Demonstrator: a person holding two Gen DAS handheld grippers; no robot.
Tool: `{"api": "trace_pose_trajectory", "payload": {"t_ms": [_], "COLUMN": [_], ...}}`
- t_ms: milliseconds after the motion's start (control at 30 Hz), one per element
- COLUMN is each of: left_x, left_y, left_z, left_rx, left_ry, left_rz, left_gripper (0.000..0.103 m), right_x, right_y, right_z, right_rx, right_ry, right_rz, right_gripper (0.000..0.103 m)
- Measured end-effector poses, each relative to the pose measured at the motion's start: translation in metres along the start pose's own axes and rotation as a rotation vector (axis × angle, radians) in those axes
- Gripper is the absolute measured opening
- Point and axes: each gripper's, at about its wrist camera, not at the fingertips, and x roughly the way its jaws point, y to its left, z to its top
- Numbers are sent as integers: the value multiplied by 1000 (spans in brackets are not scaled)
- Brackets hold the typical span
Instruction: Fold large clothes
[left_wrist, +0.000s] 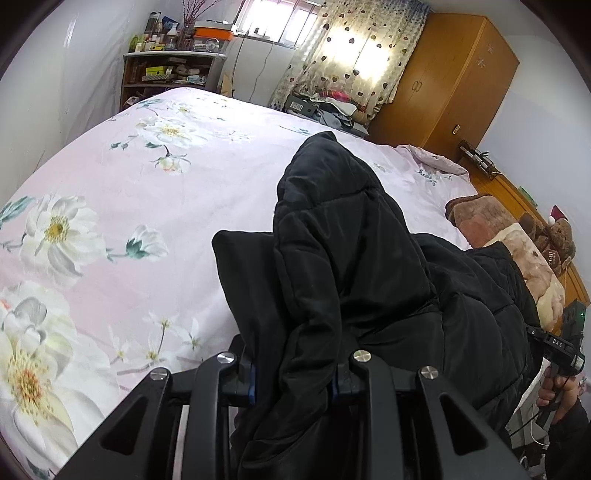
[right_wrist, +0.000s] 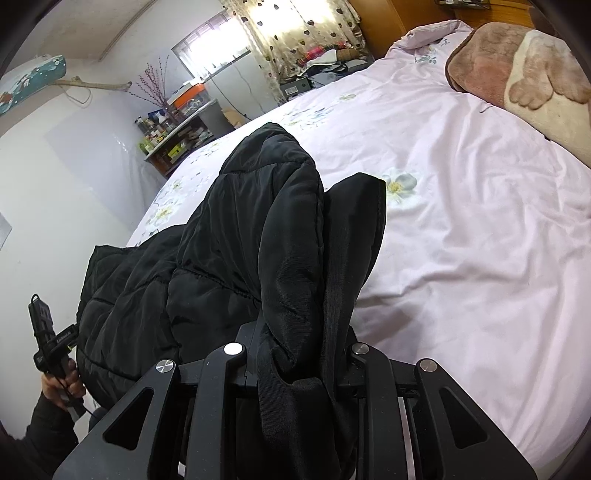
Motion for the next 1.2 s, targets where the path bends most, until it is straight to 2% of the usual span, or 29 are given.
{"api": "trace_pose_trajectory", "payload": {"t_ms": [200, 500, 767, 933, 1000, 1100, 1167, 1200], "left_x": [13, 49, 106, 153, 176, 212, 218, 215], "left_y": [11, 23, 30, 40, 46, 62, 76, 79], "left_z": [24, 81, 134, 147, 143, 129, 120, 117], "left_rx": [8, 14, 32, 36, 30, -6, -64, -81], "left_ry": [-22, -55, -70, -50, -23, 48, 53, 46], "left_rz": [5, 16, 21, 26, 37, 97, 76, 62], "left_gripper": [28, 28, 28, 29, 30, 35, 41, 43], "right_x": [20, 71, 127, 171, 190, 226, 236, 235], "right_y": [8, 14, 13, 1, -7, -31, -44, -48], "right_z": [20, 80, 134, 152, 153, 142, 135, 132], "right_rx": [-10, -41, -35, -29, -26, 30, 76, 96], "right_ry": [-11, -28, -40, -20, -3, 67, 82, 73], "right_rz": [4, 15, 8, -13, -34, -84, -84, -74], "right_gripper": [23, 23, 24, 25, 27, 35, 51, 54]}}
